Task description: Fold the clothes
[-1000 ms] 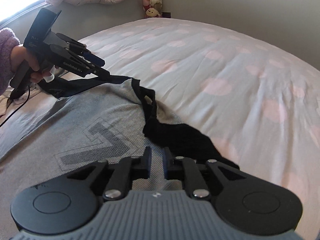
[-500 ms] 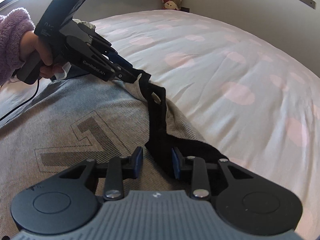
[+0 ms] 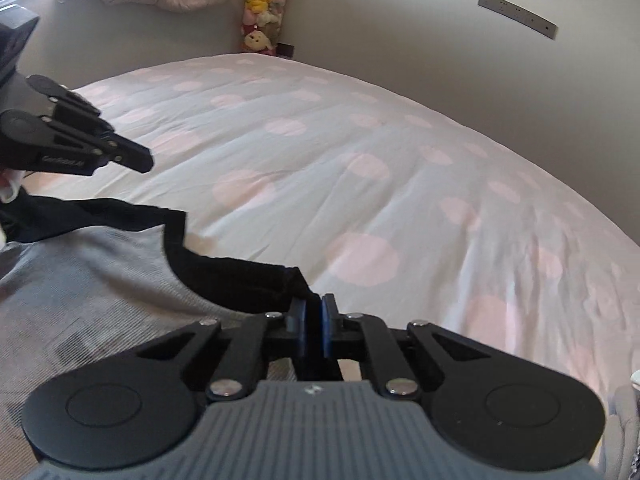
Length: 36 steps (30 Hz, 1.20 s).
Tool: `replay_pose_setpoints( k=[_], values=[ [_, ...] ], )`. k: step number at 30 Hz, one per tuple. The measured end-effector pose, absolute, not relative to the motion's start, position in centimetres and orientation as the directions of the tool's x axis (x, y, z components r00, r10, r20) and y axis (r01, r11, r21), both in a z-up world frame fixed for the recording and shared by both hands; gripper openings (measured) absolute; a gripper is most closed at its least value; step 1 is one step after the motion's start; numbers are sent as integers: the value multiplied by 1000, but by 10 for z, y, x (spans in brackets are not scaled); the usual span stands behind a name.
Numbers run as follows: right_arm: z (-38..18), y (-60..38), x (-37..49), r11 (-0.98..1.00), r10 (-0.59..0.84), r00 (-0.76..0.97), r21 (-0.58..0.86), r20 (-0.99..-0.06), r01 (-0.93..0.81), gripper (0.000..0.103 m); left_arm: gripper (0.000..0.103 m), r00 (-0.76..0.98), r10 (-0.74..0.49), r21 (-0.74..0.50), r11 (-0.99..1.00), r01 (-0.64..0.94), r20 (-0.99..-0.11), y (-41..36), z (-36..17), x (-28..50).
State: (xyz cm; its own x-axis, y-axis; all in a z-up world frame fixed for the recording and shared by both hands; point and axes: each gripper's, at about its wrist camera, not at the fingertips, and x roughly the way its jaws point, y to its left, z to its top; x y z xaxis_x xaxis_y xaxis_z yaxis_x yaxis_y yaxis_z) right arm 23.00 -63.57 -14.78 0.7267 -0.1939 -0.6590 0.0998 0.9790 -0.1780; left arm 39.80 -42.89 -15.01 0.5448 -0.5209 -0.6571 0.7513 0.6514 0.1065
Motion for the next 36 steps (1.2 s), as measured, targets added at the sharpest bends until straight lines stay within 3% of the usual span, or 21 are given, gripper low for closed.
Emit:
replay_pose_setpoints(
  k=[4, 7, 9, 12, 14, 18, 20, 24, 25, 26, 28, 32, 36],
  values=[
    [-173, -646, 252, 980, -199, 684, -162, -702, 119, 9, 2, 487, -517, 53, 646, 762, -705, -434, -168, 412],
    [-187, -650, 255, 982, -187, 677, -145, -712, 119, 9, 18, 450, -532, 18, 631, 776, -717, -431, -177, 414],
    [-191, -654, 254, 984, -175, 685, -118, -707, 130, 9, 19, 425, -543, -5, 620, 784, -725, -429, -182, 416],
    [-192, -658, 252, 986, -162, 693, -86, -703, 143, 10, 30, 411, -557, -33, 621, 783, -722, -424, -186, 416],
    [-192, -657, 253, 986, -164, 694, -86, -701, 146, 10, 44, 409, -578, -59, 624, 779, -706, -420, -185, 415],
    [-191, -654, 253, 982, -180, 687, -90, -704, 165, 10, 50, 389, -592, -104, 630, 770, -706, -417, -183, 411],
    [-191, -653, 253, 980, -186, 683, -85, -706, 178, 10, 49, 391, -542, -50, 629, 776, -743, -424, -191, 406],
    [-189, -651, 253, 979, -190, 674, -84, -714, 188, 10, 48, 445, -512, 27, 633, 774, -735, -430, -199, 395],
    [-187, -650, 252, 979, -194, 673, -91, -714, 185, 10, 41, 447, -512, 29, 633, 773, -734, -431, -198, 394],
    [-185, -648, 251, 978, -197, 674, -100, -712, 181, 10, 19, 446, -517, 33, 626, 779, -731, -432, -195, 392],
    [-178, -645, 246, 978, -204, 697, -113, -688, 176, 10, 3, 452, -526, 45, 614, 788, -720, -435, -189, 388],
    [-165, -638, 235, 974, -227, 766, -159, -602, 164, 9, 3, 539, -535, 118, 629, 768, -650, -431, -174, 384],
    [-177, -640, 244, 973, -228, 735, -163, -639, 161, 9, 3, 559, -492, 166, 634, 756, -667, -437, -181, 392]
  ],
)
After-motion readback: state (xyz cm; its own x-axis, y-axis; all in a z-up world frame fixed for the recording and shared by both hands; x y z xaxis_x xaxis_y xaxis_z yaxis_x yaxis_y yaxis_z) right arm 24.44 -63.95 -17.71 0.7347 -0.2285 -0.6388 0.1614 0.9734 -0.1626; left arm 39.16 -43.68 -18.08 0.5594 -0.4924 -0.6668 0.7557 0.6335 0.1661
